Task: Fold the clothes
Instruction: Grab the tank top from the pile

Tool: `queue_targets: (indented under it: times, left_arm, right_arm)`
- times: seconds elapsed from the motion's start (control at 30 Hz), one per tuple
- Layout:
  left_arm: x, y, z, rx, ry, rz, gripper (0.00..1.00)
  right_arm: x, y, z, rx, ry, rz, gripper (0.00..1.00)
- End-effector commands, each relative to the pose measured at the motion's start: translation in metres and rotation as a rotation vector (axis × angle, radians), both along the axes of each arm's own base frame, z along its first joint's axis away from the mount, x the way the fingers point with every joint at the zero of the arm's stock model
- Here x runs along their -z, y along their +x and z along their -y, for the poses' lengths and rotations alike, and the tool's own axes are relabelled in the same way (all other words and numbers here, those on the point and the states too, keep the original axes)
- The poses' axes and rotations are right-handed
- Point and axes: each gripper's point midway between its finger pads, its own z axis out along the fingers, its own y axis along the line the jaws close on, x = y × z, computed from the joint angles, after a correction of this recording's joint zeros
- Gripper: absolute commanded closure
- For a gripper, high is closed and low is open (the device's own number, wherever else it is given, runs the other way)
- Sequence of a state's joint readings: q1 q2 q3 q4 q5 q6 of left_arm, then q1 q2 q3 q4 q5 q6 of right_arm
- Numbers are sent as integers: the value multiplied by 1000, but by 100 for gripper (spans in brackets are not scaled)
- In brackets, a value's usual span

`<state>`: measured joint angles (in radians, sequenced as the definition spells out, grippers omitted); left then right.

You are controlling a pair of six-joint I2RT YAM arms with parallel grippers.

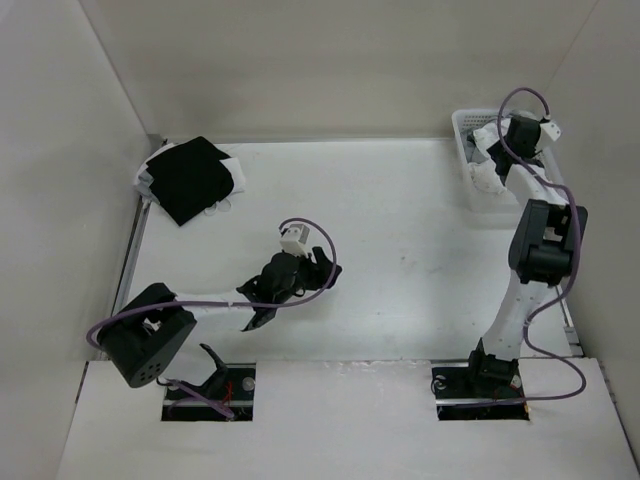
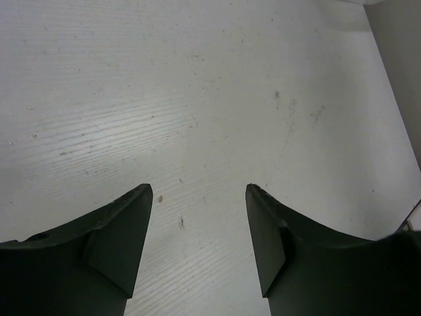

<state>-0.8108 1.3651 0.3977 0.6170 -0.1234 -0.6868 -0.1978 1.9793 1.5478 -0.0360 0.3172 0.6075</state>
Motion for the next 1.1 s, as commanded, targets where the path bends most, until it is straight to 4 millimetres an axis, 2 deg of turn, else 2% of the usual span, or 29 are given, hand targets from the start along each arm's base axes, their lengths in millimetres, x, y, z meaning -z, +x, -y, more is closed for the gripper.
queue_targets:
  times: [0.0, 0.17, 0.27, 0.33, 0.4, 0.43, 0.47, 0.57, 0.63, 0.67, 0.7, 0.73, 0.8, 0.87, 0.93, 0.97, 1.03, 1.07]
  left_arm:
    - [-9, 6, 3, 7, -54, 42, 43]
    - [-6, 16, -8, -25, -57, 42, 43]
    - [-6, 23, -19, -61, -75, 45, 43]
    - [-6, 27, -24, -79, -93, 40, 43]
    - [-4, 30, -26, -84, -113, 25, 43]
    - [-2, 30, -26, -82, -123, 13, 43]
    - [-1, 31, -26, -81, -127, 8, 43]
    - [0, 30, -24, -71, -139, -2, 43]
    - [0, 31, -25, -74, -141, -1, 43]
    - [0, 32, -26, -76, -142, -2, 43]
    - [1, 32, -26, -79, -141, -5, 43]
    - [2, 32, -26, -79, -140, -6, 43]
    - [3, 32, -24, -71, -141, -12, 43]
    - [1, 31, -23, -67, -145, -7, 43]
    - [-2, 31, -23, -67, -151, 0, 43]
    - [-3, 30, -23, -65, -153, 2, 43]
    - [-4, 30, -23, -63, -156, 6, 43]
    - [-7, 30, -23, -62, -158, 13, 43]
  right_arm:
    - [5, 36, 11, -25, 20, -17, 50]
    - [48, 74, 25, -12, 71, -70, 46]
    - [64, 84, 31, 21, 115, -69, 48]
    - [80, 84, 33, 52, 158, -87, 51]
    - [89, 82, 33, 61, 171, -100, 61]
    - [88, 81, 33, 69, 172, -96, 71]
    - [87, 81, 34, 71, 171, -95, 74]
    - [84, 78, 37, 90, 189, -81, 94]
    - [75, 77, 37, 96, 189, -49, 97]
    - [64, 76, 37, 93, 181, -11, 98]
    - [36, 73, 37, 81, 170, 82, 99]
    - [29, 73, 37, 77, 167, 101, 99]
    - [-25, 61, 32, 51, 143, 218, 99]
    - [-67, 47, 24, 22, 126, 292, 99]
    - [-121, 24, 12, -15, 100, 396, 99]
    - [-137, 16, 10, -21, 91, 428, 99]
    - [-174, -4, -12, -68, 80, 497, 99]
    - [-201, -20, -32, -111, 74, 547, 99]
